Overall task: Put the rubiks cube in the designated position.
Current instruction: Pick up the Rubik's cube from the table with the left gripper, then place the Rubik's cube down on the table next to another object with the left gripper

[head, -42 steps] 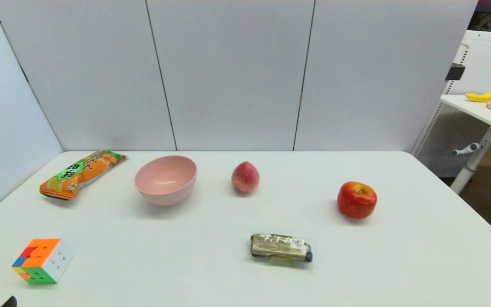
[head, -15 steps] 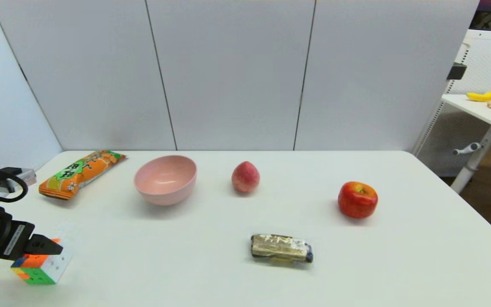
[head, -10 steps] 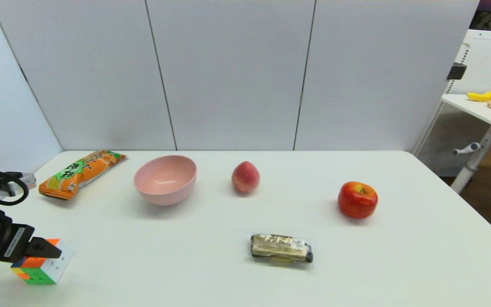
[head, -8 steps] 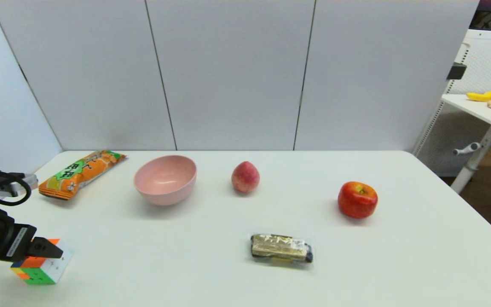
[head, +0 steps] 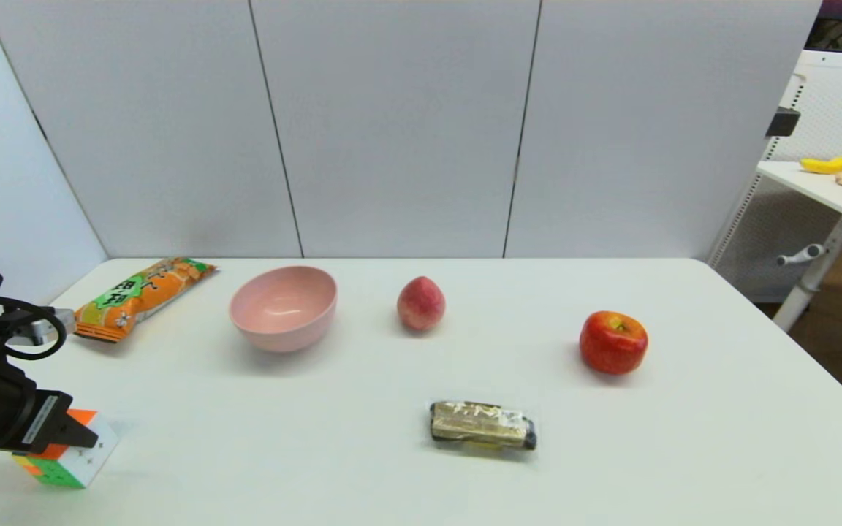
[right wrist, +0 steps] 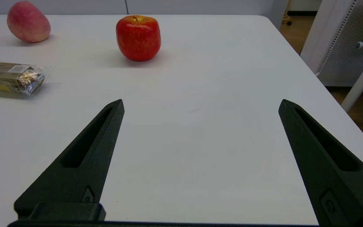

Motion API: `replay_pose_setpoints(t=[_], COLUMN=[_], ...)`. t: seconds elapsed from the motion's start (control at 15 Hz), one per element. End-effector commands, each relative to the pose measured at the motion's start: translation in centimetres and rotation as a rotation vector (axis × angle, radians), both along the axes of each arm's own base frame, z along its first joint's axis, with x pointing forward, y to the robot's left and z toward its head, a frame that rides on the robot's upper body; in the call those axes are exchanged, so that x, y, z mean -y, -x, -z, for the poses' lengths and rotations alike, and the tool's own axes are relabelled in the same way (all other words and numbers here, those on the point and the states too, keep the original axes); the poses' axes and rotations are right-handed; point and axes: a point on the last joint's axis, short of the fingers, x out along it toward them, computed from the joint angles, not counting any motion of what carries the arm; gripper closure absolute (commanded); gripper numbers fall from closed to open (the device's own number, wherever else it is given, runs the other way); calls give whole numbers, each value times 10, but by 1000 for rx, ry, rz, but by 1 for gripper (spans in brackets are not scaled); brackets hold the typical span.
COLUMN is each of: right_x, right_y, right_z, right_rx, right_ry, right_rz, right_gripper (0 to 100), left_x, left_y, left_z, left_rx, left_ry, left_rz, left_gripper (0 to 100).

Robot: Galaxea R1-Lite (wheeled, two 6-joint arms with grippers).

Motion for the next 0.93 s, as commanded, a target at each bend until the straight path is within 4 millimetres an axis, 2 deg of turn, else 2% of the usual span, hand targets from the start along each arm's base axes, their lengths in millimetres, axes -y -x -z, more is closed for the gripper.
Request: replay_pose_setpoints(t=[0.07,0.33,0.67,0.93], right_x=[0,0,0,0], right_y=[0,0,0,0], right_z=[0,0,0,0], right_rx=[-1,-1,-1,-1], right_ry=[0,0,0,0], right_rz=[0,0,1,1], right_gripper=[0,0,0,0], left_x=[7,31,88,130], left_y=[-5,-19,-38,-54], left_z=[-11,-30,-42,-43], left_rx=[50,142,163,139], left_ry=[31,106,237,283], left_rz=[50,174,316,397], left_gripper=[100,100,100,100])
